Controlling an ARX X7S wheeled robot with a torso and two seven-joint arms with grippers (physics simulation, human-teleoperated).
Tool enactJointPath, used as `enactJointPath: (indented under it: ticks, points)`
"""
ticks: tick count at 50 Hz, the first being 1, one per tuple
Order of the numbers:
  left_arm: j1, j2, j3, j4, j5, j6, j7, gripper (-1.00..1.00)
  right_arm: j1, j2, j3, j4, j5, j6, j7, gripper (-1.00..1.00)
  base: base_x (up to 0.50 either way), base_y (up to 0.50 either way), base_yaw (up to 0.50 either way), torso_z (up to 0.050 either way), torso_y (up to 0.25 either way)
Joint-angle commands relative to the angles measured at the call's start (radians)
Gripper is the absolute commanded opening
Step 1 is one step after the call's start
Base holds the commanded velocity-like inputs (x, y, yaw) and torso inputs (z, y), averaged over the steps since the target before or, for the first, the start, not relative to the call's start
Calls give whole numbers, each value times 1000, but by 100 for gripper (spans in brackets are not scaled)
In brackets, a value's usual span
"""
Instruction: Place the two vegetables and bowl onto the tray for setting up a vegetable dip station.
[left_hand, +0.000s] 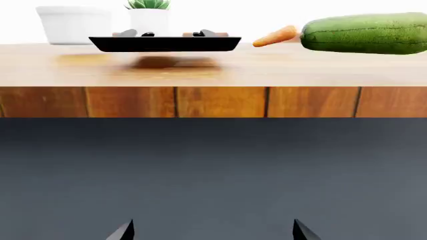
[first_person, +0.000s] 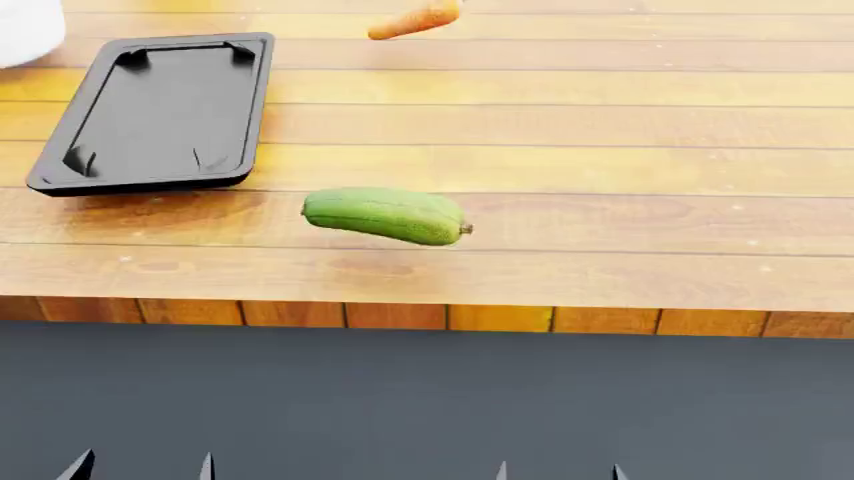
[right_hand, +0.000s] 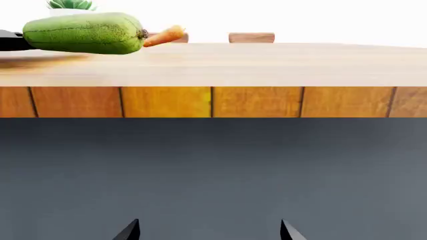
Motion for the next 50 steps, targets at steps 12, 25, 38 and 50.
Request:
enactJointPath:
  ticks: [12,25,38,50]
  points:
    - [-7,-40,55,-10,-32,11,-64,100,6,58,-54,7,86,5,55,100,0,0,0,0,0]
    - [4,-64,65,11,-98,24,-70,100,-2,79,-87,1,85,-24,71,100,46,159,0,0,0]
    - [-8,-74,84,9,-118,17,-96,100,-6,93,-94,-3,110,-28,89,100,155,500,0,0,0]
    - [10,-95,100,14,-122,48,-111,100,-12,106,-112,-10,117,-29,108,100,10,391,0,0,0]
